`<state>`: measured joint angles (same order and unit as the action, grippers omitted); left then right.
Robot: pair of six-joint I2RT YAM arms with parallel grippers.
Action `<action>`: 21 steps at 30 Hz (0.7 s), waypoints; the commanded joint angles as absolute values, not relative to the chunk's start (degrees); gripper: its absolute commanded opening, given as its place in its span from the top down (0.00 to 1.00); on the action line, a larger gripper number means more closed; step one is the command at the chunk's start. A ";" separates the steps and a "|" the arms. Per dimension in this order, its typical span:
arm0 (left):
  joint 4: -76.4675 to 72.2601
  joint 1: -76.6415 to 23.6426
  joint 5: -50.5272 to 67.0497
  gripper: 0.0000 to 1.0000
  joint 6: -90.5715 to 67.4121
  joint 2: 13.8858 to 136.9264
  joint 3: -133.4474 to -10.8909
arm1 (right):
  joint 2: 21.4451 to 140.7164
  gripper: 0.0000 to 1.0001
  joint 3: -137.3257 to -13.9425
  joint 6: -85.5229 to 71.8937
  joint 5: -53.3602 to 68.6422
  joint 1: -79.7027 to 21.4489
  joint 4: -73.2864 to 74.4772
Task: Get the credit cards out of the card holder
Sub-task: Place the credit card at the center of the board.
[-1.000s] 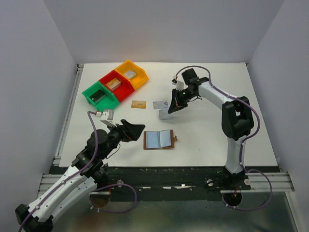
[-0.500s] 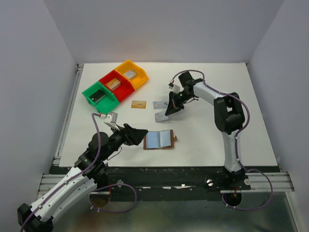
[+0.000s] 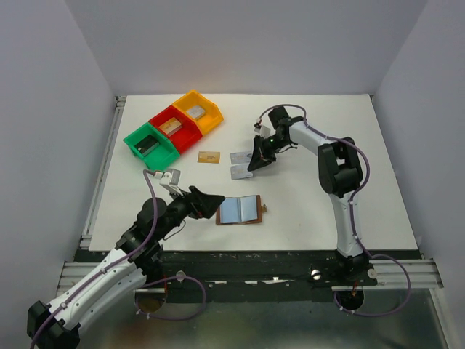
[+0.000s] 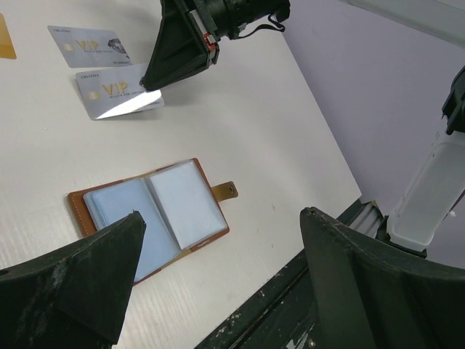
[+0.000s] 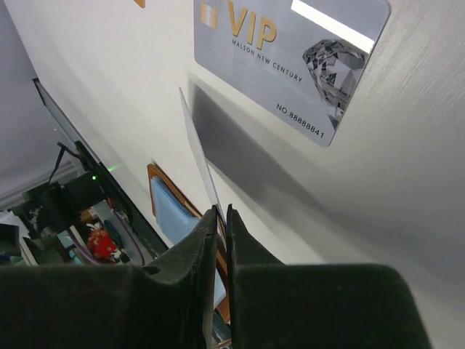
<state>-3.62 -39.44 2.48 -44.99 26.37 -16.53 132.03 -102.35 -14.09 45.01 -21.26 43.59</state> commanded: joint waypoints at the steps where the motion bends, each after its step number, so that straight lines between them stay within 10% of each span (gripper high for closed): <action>1: -5.45 -39.20 3.78 0.01 -44.74 27.77 -16.26 | 134.03 0.77 -104.94 -13.54 43.86 -20.92 46.49; 21: -4.84 -39.20 3.34 0.01 -45.09 29.00 -16.87 | 118.41 0.60 -95.47 -16.34 29.45 -18.46 42.64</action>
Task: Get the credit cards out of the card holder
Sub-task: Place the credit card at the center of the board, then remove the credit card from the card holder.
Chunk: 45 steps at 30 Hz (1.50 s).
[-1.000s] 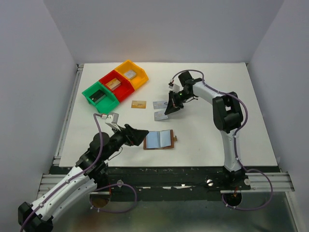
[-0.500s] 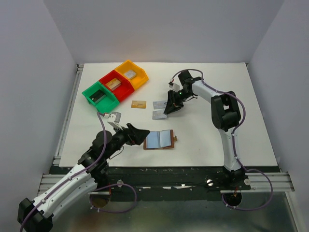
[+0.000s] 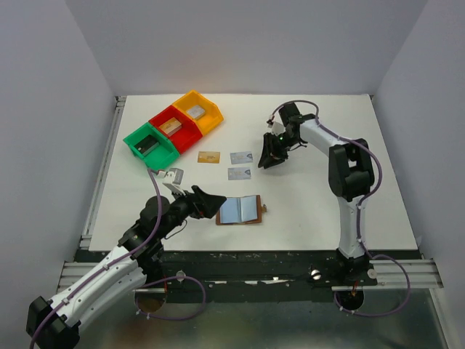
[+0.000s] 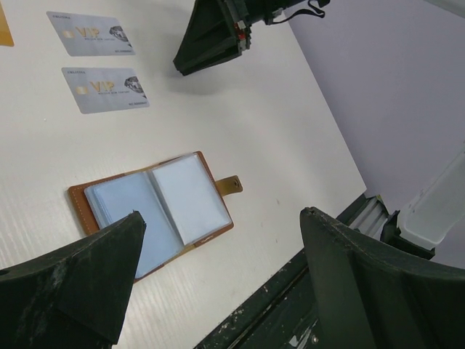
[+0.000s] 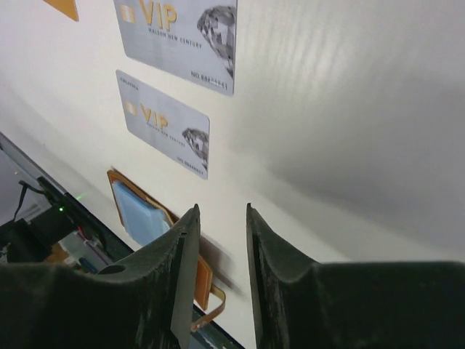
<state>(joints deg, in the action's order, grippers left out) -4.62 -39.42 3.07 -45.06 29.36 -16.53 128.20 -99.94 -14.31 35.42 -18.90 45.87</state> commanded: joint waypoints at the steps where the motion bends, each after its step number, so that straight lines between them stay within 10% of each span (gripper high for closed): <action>1: -4.49 -39.11 2.90 0.01 -44.83 29.18 -17.05 | 115.08 0.60 -92.93 -17.30 28.92 -18.54 40.19; 14: 0.62 -39.11 -1.32 0.01 -42.71 39.37 -20.92 | 83.68 0.44 -49.06 -24.43 23.65 -32.25 16.44; 31: -0.53 -39.11 -0.26 0.01 -45.35 45.18 -20.30 | 88.06 0.43 -50.36 -21.62 14.41 -34.28 21.71; 35: 2.98 -39.11 -1.84 0.02 -45.79 44.03 -20.83 | 89.82 0.52 -52.11 -21.44 14.15 -34.72 22.67; 42: 7.38 -39.11 -1.32 0.02 -42.90 47.01 -23.46 | 87.11 0.99 -50.98 -22.41 16.25 -35.24 22.33; 45: 7.91 -39.11 1.39 0.03 -41.40 50.00 -25.40 | 83.68 1.00 -49.40 -23.02 18.80 -35.68 20.66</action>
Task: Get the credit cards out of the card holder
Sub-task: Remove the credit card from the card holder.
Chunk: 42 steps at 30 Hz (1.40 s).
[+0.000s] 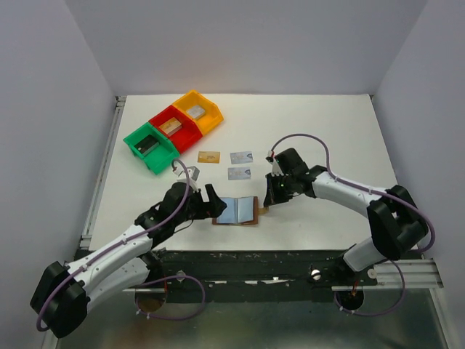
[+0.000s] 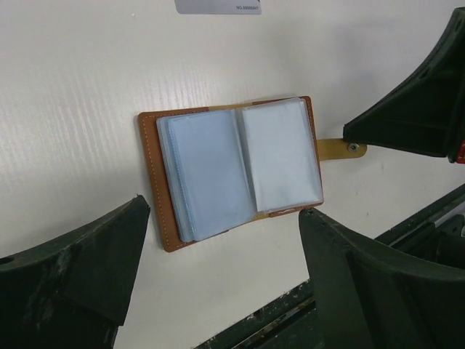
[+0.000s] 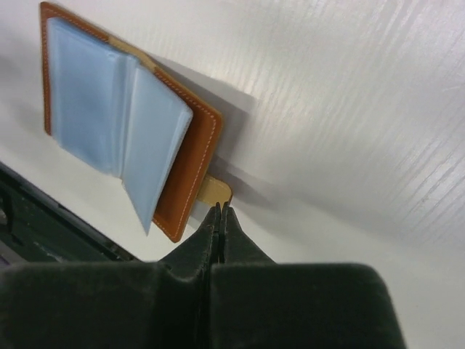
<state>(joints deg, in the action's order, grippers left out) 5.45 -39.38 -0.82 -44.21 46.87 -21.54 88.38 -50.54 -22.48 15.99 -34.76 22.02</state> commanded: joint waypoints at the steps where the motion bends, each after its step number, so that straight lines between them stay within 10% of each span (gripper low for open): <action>1: 7.30 -39.11 2.62 0.05 -40.96 51.14 -26.01 | 82.89 1.00 -48.96 -23.29 19.50 -35.77 20.48; 11: 1.58 -39.11 8.62 0.23 -39.90 58.09 -26.72 | 81.30 1.00 -47.29 -24.35 21.27 -35.86 18.81; 42: 0.96 -39.11 4.40 0.24 -40.87 67.94 -25.49 | 83.67 1.00 -45.00 -24.78 21.36 -35.86 15.65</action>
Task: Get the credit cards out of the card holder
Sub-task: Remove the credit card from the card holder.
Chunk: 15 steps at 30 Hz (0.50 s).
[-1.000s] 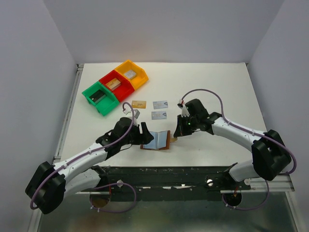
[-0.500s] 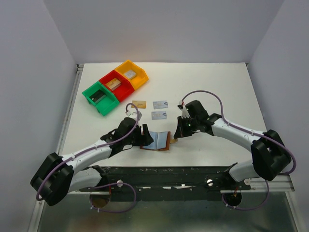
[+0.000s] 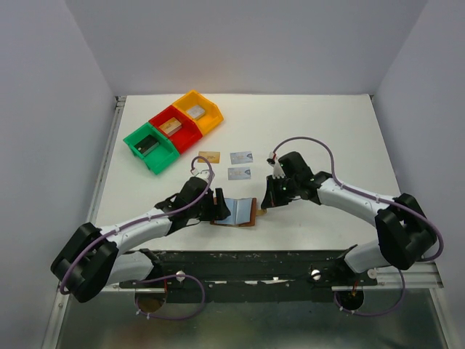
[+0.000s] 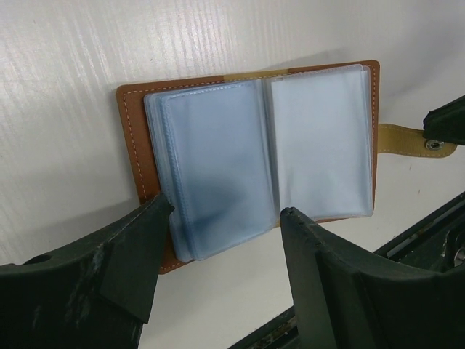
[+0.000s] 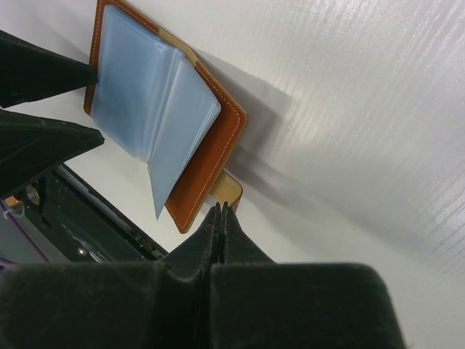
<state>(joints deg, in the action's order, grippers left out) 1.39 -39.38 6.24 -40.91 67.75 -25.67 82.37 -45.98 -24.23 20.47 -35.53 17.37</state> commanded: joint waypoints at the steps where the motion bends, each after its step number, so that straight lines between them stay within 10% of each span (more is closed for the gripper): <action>1: 1.23 -39.11 3.96 0.24 -40.78 67.59 -25.49 | 83.67 1.00 -44.91 -24.70 21.27 -35.86 15.64; 15: 0.26 -39.20 4.83 0.22 -40.96 67.58 -24.96 | 84.64 1.00 -44.38 -24.70 21.27 -35.86 14.77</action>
<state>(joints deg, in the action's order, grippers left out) 1.32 -39.38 4.49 -40.95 65.76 -24.93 83.64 -45.12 -24.29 20.47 -35.53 16.25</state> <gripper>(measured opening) 0.782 0.007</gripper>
